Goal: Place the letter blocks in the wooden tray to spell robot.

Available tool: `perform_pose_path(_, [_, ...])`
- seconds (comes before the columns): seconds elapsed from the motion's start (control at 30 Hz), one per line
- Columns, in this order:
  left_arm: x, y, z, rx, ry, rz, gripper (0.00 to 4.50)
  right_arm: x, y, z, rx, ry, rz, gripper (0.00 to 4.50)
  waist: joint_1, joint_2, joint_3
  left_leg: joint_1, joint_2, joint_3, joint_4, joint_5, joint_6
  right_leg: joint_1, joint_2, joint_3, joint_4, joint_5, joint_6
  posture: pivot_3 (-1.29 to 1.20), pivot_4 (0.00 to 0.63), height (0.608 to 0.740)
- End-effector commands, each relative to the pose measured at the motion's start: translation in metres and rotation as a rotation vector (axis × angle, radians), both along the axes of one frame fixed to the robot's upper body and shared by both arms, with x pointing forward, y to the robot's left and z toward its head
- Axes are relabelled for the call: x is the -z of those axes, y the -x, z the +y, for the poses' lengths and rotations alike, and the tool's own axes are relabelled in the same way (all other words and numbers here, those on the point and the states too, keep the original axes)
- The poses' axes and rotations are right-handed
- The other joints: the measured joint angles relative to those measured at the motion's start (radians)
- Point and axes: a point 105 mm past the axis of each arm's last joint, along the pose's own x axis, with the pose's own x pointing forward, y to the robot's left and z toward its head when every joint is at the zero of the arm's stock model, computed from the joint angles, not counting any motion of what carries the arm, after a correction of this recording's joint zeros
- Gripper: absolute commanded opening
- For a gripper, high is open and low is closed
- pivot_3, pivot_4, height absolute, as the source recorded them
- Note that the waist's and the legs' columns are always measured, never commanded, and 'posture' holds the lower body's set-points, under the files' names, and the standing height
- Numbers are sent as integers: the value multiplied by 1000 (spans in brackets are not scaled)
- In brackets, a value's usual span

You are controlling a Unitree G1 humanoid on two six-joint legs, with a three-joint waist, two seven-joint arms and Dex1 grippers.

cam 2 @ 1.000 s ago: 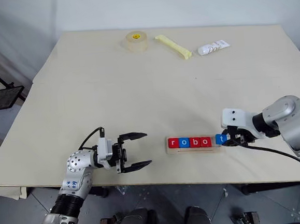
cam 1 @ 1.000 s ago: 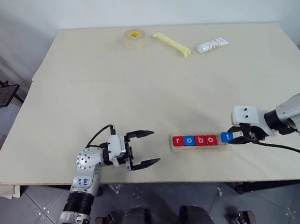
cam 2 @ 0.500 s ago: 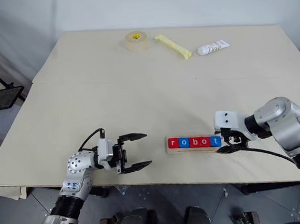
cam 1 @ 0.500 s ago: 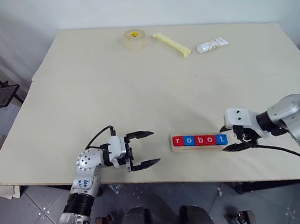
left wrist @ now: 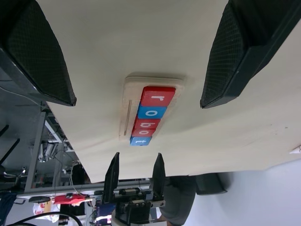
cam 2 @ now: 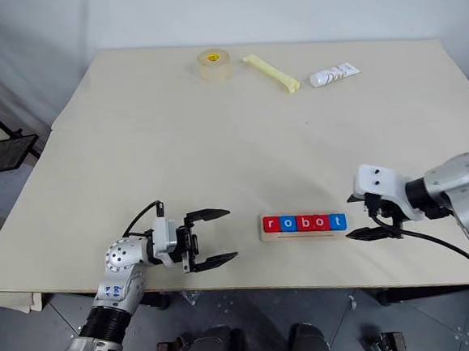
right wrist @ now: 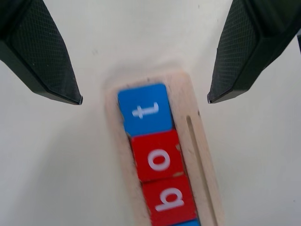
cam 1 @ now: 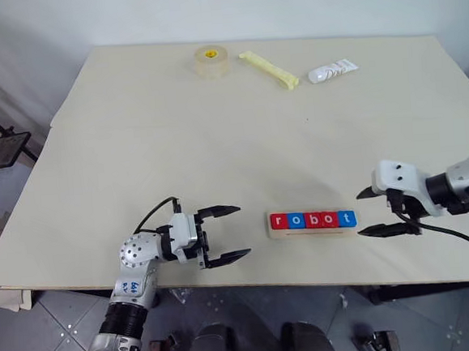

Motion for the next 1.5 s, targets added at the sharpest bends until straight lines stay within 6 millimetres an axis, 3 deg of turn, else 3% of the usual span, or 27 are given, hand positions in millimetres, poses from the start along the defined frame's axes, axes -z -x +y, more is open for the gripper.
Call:
perform_pose_path(0.03, [-3,2,-1,9,6,-21,4500,-8,-2,-19,48,29,-56,3599,0,0,0,0,0,0,0,0,0,0,0,0,0,0,0,0,150,740])
perform_pose_path(0.37, [-4,4,-2,13,10,-17,4500,4,-9,-5,23,6,-51,44,-1,0,0,0,0,1,0,0,0,0,0,0,0,0,0,0,150,740])
perform_pose_path(0.7, [-3,6,0,3,6,-14,4500,7,-14,12,-9,-29,-50,11,0,0,0,0,0,1,0,0,0,0,0,0,0,0,0,0,150,740])
perform_pose_path(0.93, [-3,4,0,4,6,-13,4500,2,-9,5,14,-45,-59,11,0,0,0,0,0,0,0,0,0,0,0,0,0,0,0,0,150,740])
perform_pose_path(1.0, [-4,3,2,1,5,-15,4500,-9,-6,2,20,-101,-101,11,1,0,0,0,0,1,0,0,0,0,0,0,0,0,0,0,150,740])
perform_pose_path(1.1, [-7,3,11,1,-3,-17,4500,-19,9,-17,29,-212,-150,596,6,0,0,0,0,-1,0,0,0,1,0,-1,0,0,0,0,150,740])
perform_pose_path(1.23, [-11,-3,27,-30,-17,-6,4500,-14,31,-36,-1,-321,-159,1930,3,0,0,0,0,-1,0,0,0,2,0,-1,0,0,0,0,150,740])
perform_pose_path(1.47, [-27,-16,46,-114,-9,-53,4500,-10,46,-60,5,-439,-197,4408,0,0,0,2,0,1,0,0,0,2,0,0,0,0,0,0,150,740])
perform_pose_path(1.5, [-29,-15,48,-104,-8,-55,4500,-10,48,-64,7,-451,-198,4461,-1,0,0,2,0,1,0,0,0,2,0,0,0,0,0,0,150,740])
